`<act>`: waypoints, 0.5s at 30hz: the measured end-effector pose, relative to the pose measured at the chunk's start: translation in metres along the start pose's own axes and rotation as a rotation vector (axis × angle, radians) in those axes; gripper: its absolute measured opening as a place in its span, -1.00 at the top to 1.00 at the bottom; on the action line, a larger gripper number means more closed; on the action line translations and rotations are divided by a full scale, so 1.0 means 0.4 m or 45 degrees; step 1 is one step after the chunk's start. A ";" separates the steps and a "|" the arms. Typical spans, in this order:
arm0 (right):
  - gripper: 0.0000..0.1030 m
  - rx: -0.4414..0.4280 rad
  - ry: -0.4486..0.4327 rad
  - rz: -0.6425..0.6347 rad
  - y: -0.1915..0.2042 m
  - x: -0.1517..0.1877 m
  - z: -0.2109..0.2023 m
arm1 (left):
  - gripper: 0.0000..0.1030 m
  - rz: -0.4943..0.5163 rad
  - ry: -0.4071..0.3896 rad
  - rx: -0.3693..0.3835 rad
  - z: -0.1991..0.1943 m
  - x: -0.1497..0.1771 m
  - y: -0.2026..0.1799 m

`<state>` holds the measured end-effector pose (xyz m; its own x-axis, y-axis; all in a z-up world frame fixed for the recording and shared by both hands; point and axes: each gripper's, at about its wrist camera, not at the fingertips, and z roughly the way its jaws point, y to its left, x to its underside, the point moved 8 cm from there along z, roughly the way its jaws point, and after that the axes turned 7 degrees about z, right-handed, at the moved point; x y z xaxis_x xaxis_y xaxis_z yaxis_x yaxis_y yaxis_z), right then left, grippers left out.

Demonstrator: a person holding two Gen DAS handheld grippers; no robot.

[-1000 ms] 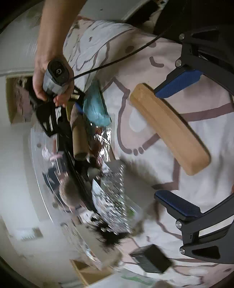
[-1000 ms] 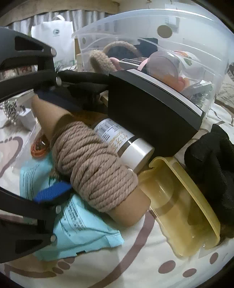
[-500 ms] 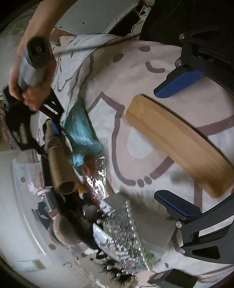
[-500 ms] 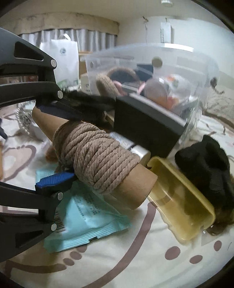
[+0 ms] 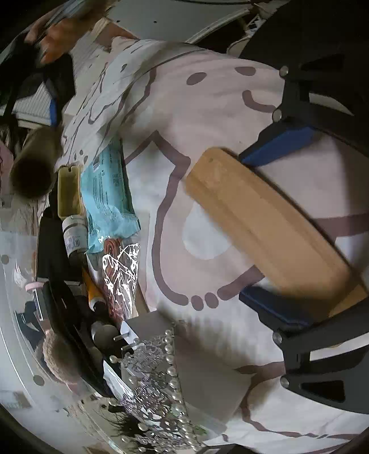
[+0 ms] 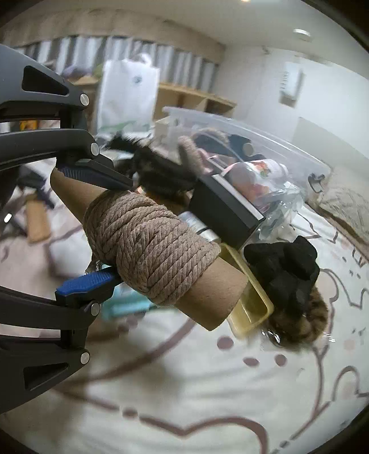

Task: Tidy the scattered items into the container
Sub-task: 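Lift the tube with the right tool while the left tool grasps the wooden paddle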

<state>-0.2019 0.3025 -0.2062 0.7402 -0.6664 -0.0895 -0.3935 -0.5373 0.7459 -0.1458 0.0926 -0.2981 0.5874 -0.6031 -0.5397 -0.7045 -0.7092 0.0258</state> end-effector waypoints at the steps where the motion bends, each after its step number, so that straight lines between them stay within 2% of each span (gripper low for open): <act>1: -0.09 0.025 0.011 -0.039 -0.008 0.007 -0.010 | -0.63 -0.020 0.007 -0.011 -0.001 0.000 0.001; 6: -0.09 0.168 0.076 -0.241 -0.036 0.040 -0.027 | -0.54 -0.234 0.078 -0.072 -0.003 -0.001 0.026; 12: -0.09 0.380 0.150 -0.419 -0.132 0.064 -0.049 | -0.43 -0.530 0.168 -0.153 -0.019 0.023 0.062; 15: -0.09 0.466 0.197 -0.503 -0.181 0.081 -0.054 | -0.43 -0.650 0.163 -0.171 -0.035 0.043 0.065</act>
<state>-0.1377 0.3309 -0.2489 0.9302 -0.3092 -0.1977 -0.2130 -0.8936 0.3951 -0.1486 0.0586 -0.2948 0.8913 -0.2032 -0.4053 -0.2647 -0.9590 -0.1013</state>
